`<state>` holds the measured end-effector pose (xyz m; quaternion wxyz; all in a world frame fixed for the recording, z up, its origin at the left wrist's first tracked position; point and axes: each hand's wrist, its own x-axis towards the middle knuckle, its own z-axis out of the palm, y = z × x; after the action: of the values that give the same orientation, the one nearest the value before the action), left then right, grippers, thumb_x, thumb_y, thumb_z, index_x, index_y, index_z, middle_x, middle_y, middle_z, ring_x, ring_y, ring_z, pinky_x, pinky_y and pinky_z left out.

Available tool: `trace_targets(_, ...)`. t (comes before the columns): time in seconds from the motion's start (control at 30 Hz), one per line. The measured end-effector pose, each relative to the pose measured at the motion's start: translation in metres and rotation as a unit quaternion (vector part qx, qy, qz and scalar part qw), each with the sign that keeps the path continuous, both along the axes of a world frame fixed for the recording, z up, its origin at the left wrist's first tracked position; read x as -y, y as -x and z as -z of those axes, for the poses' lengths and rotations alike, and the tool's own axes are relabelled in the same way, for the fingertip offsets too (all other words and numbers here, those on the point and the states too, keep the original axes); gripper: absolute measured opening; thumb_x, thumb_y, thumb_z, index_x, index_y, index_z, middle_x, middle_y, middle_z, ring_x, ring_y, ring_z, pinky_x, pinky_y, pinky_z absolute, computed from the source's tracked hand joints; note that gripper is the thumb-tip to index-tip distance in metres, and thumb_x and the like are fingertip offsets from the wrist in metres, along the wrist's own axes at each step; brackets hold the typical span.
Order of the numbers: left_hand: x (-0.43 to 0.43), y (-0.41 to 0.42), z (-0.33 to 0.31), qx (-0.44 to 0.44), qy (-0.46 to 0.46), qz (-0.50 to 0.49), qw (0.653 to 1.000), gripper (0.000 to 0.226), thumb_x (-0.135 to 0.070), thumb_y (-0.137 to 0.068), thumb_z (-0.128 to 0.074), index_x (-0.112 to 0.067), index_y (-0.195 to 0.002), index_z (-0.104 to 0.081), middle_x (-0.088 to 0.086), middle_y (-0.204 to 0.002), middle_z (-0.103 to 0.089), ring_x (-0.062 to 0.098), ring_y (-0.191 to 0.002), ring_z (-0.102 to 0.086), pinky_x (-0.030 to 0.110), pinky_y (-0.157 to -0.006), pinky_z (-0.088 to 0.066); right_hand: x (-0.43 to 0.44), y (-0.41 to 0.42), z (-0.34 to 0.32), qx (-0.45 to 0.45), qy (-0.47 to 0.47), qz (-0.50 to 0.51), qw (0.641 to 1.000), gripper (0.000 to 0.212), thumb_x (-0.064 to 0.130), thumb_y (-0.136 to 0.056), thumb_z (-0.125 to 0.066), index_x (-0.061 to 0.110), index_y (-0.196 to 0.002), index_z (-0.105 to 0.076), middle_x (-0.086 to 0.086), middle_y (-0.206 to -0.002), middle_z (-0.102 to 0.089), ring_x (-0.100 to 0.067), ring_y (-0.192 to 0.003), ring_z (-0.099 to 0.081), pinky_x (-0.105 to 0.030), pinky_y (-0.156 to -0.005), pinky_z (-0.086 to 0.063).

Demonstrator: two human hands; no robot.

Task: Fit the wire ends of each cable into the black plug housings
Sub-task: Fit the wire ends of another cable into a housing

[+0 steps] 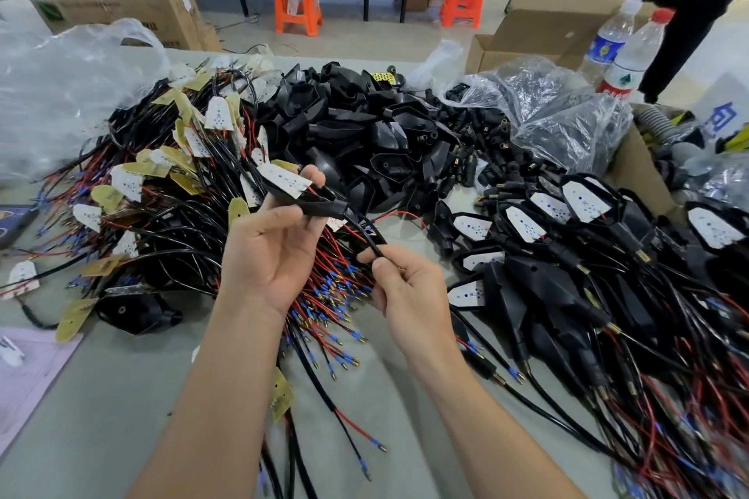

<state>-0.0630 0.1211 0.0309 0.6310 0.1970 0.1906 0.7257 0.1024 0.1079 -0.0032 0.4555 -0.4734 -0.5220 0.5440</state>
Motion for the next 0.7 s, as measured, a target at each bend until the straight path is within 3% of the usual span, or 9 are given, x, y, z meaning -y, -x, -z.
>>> trace_targets(0.07,0.0,0.002,0.0,0.012,-0.017,0.004,1.0,0.074,0.007,-0.055,-0.075,-0.006,-0.125,-0.056,0.013,-0.125,-0.062,0.027,-0.125,-0.058,0.043,-0.117,-0.043,0.0,-0.001,0.0,0.025,-0.004,0.005,1.0,0.031,0.011,-0.1,-0.051,0.026,-0.086,-0.074,0.011,-0.053,-0.045,-0.011,-0.053,-0.039,-0.027,-0.054,-0.037)
trace_targets(0.13,-0.001,0.006,0.001,0.026,-0.019,-0.003,0.999,0.068,0.009,-0.061,-0.066,-0.008,-0.126,-0.058,0.013,-0.127,-0.063,0.027,-0.125,-0.06,0.04,-0.115,-0.044,-0.002,-0.004,-0.001,0.068,-0.009,0.01,0.998,0.028,0.015,-0.099,-0.053,0.028,-0.087,-0.074,0.014,-0.054,-0.048,-0.012,-0.056,-0.042,-0.032,-0.06,-0.036)
trace_targets(0.2,0.001,0.011,0.001,0.033,-0.014,-0.012,0.999,0.063,0.008,-0.068,-0.055,-0.008,-0.129,-0.059,0.013,-0.128,-0.065,0.027,-0.127,-0.06,0.036,-0.113,-0.047,-0.004,-0.007,-0.004,0.106,-0.025,0.006,0.994,0.027,0.017,-0.099,-0.053,0.028,-0.086,-0.074,0.018,-0.052,-0.049,-0.005,-0.053,-0.041,-0.028,-0.059,-0.034)
trace_targets(0.3,0.002,0.02,0.001,0.027,-0.029,-0.017,0.999,0.064,0.006,-0.067,-0.058,-0.01,-0.129,-0.06,0.011,-0.128,-0.064,0.026,-0.125,-0.06,0.036,-0.112,-0.048,-0.006,-0.01,-0.015,0.193,-0.085,-0.003,0.977,0.025,0.02,-0.1,-0.054,0.026,-0.085,-0.073,0.024,-0.055,-0.055,-0.002,-0.056,-0.049,-0.018,-0.056,-0.032)
trace_targets(0.4,0.006,0.03,0.002,-0.011,-0.018,-0.015,1.0,0.052,0.009,-0.087,-0.032,-0.012,-0.124,-0.062,0.011,-0.128,-0.063,0.026,-0.122,-0.062,0.039,-0.105,-0.055,-0.009,-0.012,-0.027,0.28,-0.191,0.0,0.941,0.021,0.017,-0.099,-0.054,0.015,-0.08,-0.063,0.01,-0.057,-0.051,-0.012,-0.057,-0.043,-0.027,-0.054,-0.029)
trace_targets(0.47,0.011,0.038,0.002,-0.058,-0.004,-0.009,0.998,0.047,-0.001,-0.097,-0.027,-0.014,-0.124,-0.064,0.011,-0.129,-0.066,0.028,-0.121,-0.065,0.039,-0.099,-0.058,-0.015,-0.013,-0.037,0.329,-0.246,-0.004,0.912,0.02,0.013,-0.096,-0.052,0.012,-0.076,-0.052,-0.002,-0.058,-0.045,-0.02,-0.06,-0.038,-0.037,-0.059,-0.035)
trace_targets(0.6,0.022,0.045,0.006,-0.119,0.072,-0.026,0.99,0.03,-0.012,-0.105,-0.044,-0.011,-0.126,-0.066,0.014,-0.133,-0.068,0.028,-0.125,-0.066,0.039,-0.093,-0.061,-0.036,-0.018,-0.05,0.422,-0.331,0.012,0.844,0.019,0.016,-0.094,-0.062,0.02,-0.081,-0.075,0.004,-0.072,-0.063,-0.025,-0.082,-0.047,-0.042,-0.082,-0.039)
trace_targets(0.7,0.026,0.038,0.012,-0.242,0.145,-0.07,0.957,0.033,-0.006,-0.105,-0.047,-0.014,-0.105,-0.079,0.012,-0.118,-0.075,0.029,-0.116,-0.07,0.035,-0.085,-0.063,-0.05,-0.022,-0.055,0.439,-0.371,0.093,0.813,0.013,0.02,-0.082,-0.076,0.03,-0.08,-0.083,0.001,-0.087,-0.062,-0.03,-0.091,-0.051,-0.034,-0.083,-0.028)
